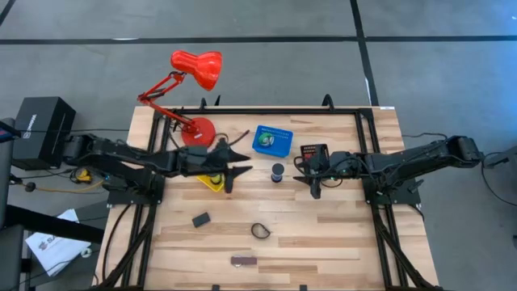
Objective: Pick & Place Office items
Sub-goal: Put the blue hourglass into the yellow bin
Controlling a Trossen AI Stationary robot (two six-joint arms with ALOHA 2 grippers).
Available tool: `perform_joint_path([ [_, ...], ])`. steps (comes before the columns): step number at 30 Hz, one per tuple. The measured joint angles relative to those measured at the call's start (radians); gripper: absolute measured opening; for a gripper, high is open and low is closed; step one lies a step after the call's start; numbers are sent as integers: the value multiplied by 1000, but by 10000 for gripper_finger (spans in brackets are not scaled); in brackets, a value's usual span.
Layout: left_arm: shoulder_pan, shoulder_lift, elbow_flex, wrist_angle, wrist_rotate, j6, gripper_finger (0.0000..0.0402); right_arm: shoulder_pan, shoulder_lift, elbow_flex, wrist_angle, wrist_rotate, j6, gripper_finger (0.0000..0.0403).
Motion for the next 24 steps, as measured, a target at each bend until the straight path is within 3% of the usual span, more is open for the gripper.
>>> perform_joint_path([
  [4,-15,105,6,144,0,48,153,0,0,0,-4,0,-3,214],
  [9,-1,242,87,142,1,65,153,0,0,0,-10,0,-4,214],
  [13,1,339,175,124,69,104,153,0,0,0,-11,0,-4,214],
  [24,24,462,240,120,96,225,153,0,0,0,-47,0,-4,214],
])
